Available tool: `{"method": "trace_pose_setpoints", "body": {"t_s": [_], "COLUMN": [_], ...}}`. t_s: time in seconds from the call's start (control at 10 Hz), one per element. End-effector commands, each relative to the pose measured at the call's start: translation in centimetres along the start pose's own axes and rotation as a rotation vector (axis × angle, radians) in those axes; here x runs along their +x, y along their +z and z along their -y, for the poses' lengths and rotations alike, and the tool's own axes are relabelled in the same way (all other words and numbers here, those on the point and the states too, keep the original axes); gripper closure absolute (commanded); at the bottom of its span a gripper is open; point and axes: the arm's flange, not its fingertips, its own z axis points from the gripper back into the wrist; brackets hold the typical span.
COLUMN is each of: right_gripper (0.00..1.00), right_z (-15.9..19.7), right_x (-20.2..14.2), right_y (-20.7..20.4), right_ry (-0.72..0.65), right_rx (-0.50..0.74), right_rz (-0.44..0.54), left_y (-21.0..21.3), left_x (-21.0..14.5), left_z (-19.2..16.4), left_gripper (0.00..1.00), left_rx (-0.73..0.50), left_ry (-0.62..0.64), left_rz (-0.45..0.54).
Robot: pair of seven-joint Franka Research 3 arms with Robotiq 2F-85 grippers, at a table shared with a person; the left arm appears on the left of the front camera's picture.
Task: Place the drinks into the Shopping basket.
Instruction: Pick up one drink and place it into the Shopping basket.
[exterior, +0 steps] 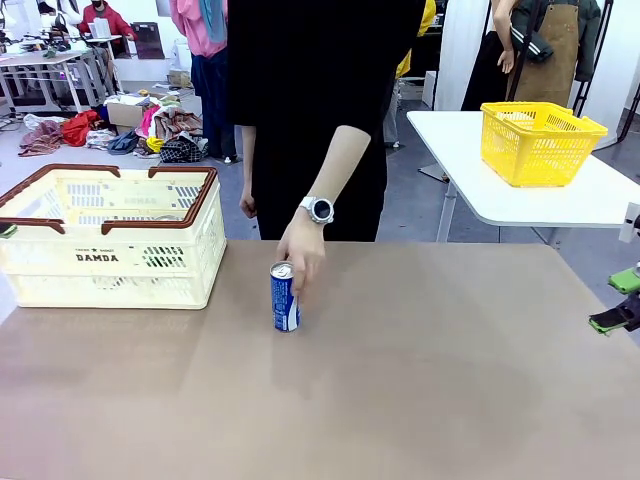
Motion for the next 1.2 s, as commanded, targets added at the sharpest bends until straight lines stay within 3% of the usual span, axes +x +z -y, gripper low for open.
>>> {"method": "trace_pose_setpoints", "body": {"t_s": [0.0,0.3,0.4,0.5,0.7,0.9,1.1], "right_gripper": [0.0,0.0,0.0,0.0,0.0,0.0,0.0], "right_z": [-0.4,-0.4,-0.4,-0.4,-0.4,-0.4,-0.4], "right_x": [-0.1,-0.1,-0.1,-0.1,-0.1,-0.1,-0.1], "right_y": [0.2,0.2,0.2,0.2,0.2,0.2,0.2], "right_ry": [-0.012,-0.012,-0.012,-0.012,-0.012,-0.012,-0.012], "right_rx": [-0.002,-0.002,-0.002,-0.002,-0.002,-0.002,-0.002], "right_rz": [-0.01,-0.01,-0.01,-0.01,-0.01,-0.01,-0.01], "left_y": [-0.1,0.0,-2.0,-6.5,-14.4,-22.3,-29.7], "left_x": [0.0,0.0,1.4,3.5,7.5,11.8,14.5], "left_z": [0.4,0.0,3.0,7.6,13.2,15.7,15.8], "left_gripper": [0.0,0.0,0.0,0.0,0.0,0.0,0.0], "left_rx": [-0.008,0.0,0.102,0.31,0.61,0.859,1.075], "left_ry": [0.017,0.0,-0.031,0.008,0.116,0.239,0.314], "left_rz": [0.016,0.0,-0.098,-0.207,-0.298,-0.329,-0.282]}}
